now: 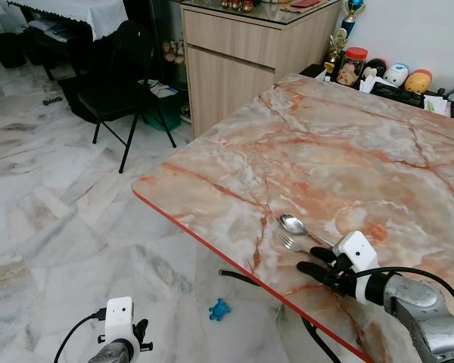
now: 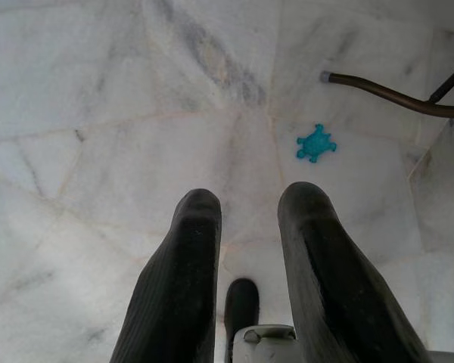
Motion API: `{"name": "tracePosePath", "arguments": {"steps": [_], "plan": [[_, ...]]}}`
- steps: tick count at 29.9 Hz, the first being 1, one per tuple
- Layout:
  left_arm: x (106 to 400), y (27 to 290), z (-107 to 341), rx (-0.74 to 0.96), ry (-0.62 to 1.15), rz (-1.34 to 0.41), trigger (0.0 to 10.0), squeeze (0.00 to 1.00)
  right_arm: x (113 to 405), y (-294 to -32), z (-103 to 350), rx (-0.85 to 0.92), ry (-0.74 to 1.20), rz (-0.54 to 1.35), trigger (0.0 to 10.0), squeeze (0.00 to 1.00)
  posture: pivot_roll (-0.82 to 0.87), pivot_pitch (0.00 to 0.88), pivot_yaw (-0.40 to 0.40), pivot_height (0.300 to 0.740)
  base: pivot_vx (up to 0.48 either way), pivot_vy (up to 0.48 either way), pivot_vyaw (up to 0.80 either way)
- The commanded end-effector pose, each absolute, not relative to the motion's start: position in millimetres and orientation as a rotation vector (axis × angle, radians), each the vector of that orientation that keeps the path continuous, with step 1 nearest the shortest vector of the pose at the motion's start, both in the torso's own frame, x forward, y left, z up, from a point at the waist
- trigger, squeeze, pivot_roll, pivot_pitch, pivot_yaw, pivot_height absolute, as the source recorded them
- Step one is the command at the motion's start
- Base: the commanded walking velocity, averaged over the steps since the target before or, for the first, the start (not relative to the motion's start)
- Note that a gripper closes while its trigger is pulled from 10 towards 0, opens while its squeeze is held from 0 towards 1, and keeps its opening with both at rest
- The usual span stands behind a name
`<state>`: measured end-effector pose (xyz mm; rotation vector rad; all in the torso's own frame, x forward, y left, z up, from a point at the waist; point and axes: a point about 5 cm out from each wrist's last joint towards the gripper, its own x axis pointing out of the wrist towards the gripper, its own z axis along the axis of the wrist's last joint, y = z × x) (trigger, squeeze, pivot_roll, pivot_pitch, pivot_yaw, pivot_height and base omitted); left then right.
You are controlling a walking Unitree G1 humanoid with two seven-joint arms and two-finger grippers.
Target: Setting the table
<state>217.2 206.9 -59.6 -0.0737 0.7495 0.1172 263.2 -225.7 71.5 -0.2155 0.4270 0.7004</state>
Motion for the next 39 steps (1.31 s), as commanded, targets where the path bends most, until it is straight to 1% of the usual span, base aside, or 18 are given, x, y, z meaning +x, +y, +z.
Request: {"name": "tracePosePath", "arguments": {"steps": [1, 10, 24, 39], "plan": [[216.8, 208.9, -59.9, -0.082, 0.759, 0.123, 10.0, 0.0, 265.3, -231.1, 76.0, -0.225, 0.412, 0.68, 10.0, 0.0, 0.06, 0.008, -0.004, 0.74, 0.0, 0.0, 0.0], [217.6, 208.2, -59.6, -0.084, 0.759, 0.121, 10.0, 0.0, 265.3, -227.4, 78.8, -0.197, 0.383, 0.699, 10.0, 0.0, 0.07, 0.009, -0.003, 0.74, 0.0, 0.0, 0.0], [217.7, 207.4, -59.6, -0.085, 0.756, 0.117, 10.0, 0.0, 267.0, -232.4, 80.9, -0.209, 0.366, 0.681, 10.0, 0.0, 0.06, 0.012, -0.004, 0.74, 0.0, 0.0, 0.0], [217.4, 207.0, -59.8, -0.083, 0.757, 0.114, 10.0, 0.0, 265.4, -234.6, 72.2, -0.206, 0.396, 0.664, 10.0, 0.0, 0.06, 0.012, -0.003, 0.74, 0.0, 0.0, 0.0]]}}
